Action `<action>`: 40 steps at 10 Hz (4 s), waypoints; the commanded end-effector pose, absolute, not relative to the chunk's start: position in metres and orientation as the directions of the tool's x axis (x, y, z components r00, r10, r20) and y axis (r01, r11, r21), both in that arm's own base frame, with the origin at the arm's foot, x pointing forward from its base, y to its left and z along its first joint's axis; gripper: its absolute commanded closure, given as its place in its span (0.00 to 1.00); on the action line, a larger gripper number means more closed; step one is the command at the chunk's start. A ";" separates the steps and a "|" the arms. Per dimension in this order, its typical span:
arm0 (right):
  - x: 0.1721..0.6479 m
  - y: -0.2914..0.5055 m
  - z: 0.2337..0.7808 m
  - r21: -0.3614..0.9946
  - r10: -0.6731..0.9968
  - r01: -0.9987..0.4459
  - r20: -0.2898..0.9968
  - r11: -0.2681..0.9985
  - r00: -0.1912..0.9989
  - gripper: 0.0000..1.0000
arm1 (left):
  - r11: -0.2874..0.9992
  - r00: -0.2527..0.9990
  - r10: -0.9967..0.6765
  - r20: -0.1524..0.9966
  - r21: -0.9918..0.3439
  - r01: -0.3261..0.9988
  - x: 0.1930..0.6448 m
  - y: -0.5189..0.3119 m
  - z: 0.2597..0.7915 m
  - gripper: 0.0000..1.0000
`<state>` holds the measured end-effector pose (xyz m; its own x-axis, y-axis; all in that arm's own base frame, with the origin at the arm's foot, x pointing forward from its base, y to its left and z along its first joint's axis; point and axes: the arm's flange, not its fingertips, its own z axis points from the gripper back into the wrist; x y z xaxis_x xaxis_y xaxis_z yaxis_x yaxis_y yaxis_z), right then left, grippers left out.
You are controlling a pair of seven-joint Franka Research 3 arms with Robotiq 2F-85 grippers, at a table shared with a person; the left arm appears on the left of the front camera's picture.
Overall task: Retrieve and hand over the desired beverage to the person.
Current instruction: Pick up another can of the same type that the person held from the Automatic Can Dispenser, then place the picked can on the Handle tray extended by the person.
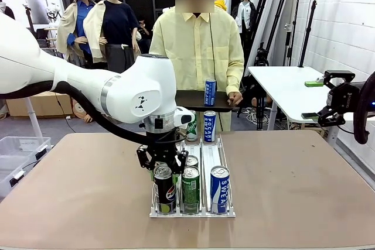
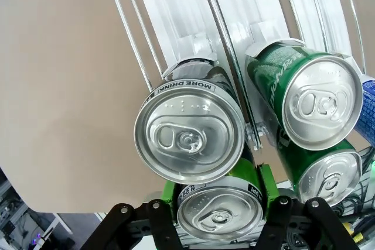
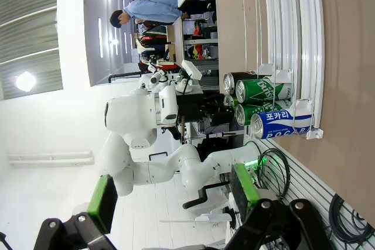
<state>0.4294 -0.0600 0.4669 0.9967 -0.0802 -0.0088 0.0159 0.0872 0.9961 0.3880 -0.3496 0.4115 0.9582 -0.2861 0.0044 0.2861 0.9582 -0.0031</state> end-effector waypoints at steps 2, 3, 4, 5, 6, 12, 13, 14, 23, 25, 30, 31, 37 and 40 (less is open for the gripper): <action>0.429 -0.059 0.467 0.995 -0.086 0.018 -0.009 0.098 0.996 0.00 | 0.958 0.958 -0.286 0.004 -0.003 0.286 0.388 -0.350 0.411 1.00; 0.429 -0.059 0.467 0.995 -0.086 0.018 -0.009 0.098 0.996 0.00 | 0.962 0.963 -0.270 0.015 -0.047 0.270 0.388 -0.347 0.436 1.00; 0.429 -0.059 0.467 0.995 -0.086 0.018 -0.009 0.098 0.996 0.00 | 0.963 0.964 -0.266 0.025 -0.040 0.267 0.388 -0.346 0.454 1.00; 0.429 -0.059 0.467 0.995 -0.086 0.018 -0.009 0.098 0.996 0.00 | 0.967 0.966 -0.254 0.049 -0.017 0.255 0.389 -0.343 0.472 1.00; 0.429 -0.059 0.467 0.995 -0.086 0.018 -0.009 0.098 0.996 0.00 | 0.967 0.965 -0.254 0.060 -0.022 0.256 0.391 -0.340 0.490 1.00; 0.429 -0.059 0.467 0.995 -0.086 0.018 -0.009 0.098 0.996 0.00 | 0.977 0.974 -0.209 0.091 -0.033 0.212 0.390 -0.279 0.592 1.00; 0.429 -0.059 0.467 0.995 -0.086 0.018 -0.009 0.098 0.996 0.00 | 0.976 0.975 -0.207 0.084 -0.048 0.211 0.390 -0.259 0.604 1.00; 0.429 -0.059 0.467 0.995 -0.086 0.018 -0.009 0.098 0.996 0.00 | 0.982 0.979 -0.183 0.085 -0.029 0.187 0.392 -0.242 0.612 1.00; 0.429 -0.059 0.467 0.995 -0.086 0.018 -0.009 0.098 0.996 0.00 | 0.982 0.977 -0.186 0.103 -0.009 0.188 0.404 -0.087 0.617 1.00; 0.429 -0.059 0.467 0.995 -0.086 0.018 -0.009 0.098 0.996 0.00 | 0.987 0.984 -0.161 0.073 0.003 0.161 0.402 -0.089 0.621 1.00; 0.429 -0.059 0.467 0.995 -0.086 0.018 -0.009 0.098 0.996 0.00 | 0.987 0.984 -0.161 0.073 0.003 0.161 0.402 -0.089 0.621 1.00; 0.429 -0.059 0.467 0.995 -0.086 0.018 -0.009 0.098 0.996 0.00 | 0.987 0.984 -0.161 0.073 0.003 0.161 0.402 -0.089 0.621 1.00; 0.429 -0.059 0.467 0.995 -0.086 0.018 -0.009 0.098 0.996 0.00 | 0.987 0.984 -0.161 0.073 0.003 0.161 0.402 -0.089 0.621 1.00; 0.429 -0.059 0.467 0.995 -0.086 0.018 -0.009 0.098 0.996 0.00 | 0.987 0.984 -0.161 0.073 0.003 0.161 0.402 -0.089 0.621 1.00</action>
<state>0.4293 -0.0606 0.4669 0.9966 -0.0817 -0.0088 0.0160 0.0873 0.9961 0.4039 -0.0896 0.6135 0.9838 -0.1667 0.0664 0.1670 0.9860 0.0022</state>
